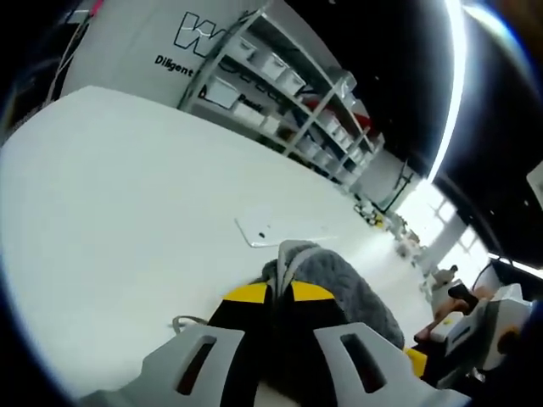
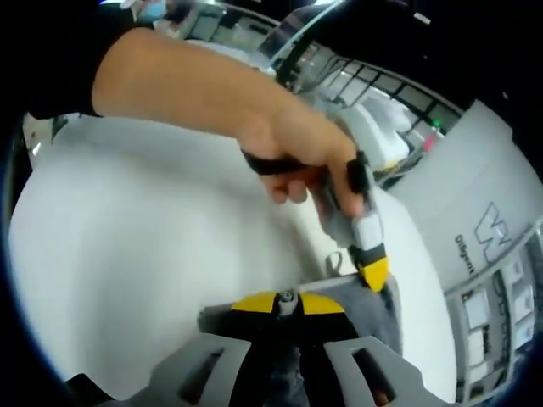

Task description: Open the folded towel by lifting each exposed corner and separating the folded layers until the towel lies flat within the target outline without major curled edges

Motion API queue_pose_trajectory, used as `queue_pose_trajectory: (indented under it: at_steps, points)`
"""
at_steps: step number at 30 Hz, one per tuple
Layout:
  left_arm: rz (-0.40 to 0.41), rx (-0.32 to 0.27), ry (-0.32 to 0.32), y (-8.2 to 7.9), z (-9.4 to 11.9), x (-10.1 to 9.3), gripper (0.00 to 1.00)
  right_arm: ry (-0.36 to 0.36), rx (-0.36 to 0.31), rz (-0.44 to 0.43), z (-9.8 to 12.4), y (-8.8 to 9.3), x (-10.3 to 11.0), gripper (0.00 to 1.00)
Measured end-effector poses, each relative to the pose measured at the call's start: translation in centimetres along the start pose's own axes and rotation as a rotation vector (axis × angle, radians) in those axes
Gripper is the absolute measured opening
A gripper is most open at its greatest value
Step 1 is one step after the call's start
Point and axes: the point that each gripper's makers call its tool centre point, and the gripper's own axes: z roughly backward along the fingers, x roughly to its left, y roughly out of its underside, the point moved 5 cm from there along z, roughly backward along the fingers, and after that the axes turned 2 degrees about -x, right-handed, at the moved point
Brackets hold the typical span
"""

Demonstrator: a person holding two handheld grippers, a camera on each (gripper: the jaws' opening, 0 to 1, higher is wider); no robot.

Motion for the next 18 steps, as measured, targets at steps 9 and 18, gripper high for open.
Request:
queue_pose_trajectory:
  at_steps: [9,18]
  points:
    - [-0.006,0.004,-0.006,-1.6,-0.1,-0.2,0.06,0.027,-0.018,-0.025,1.7,-1.1,-0.9,0.03]
    - [-0.028,0.025,0.002,-4.2,-0.7,0.2,0.06,0.062,-0.041,-0.028,2.7,-1.4,-2.0,0.03]
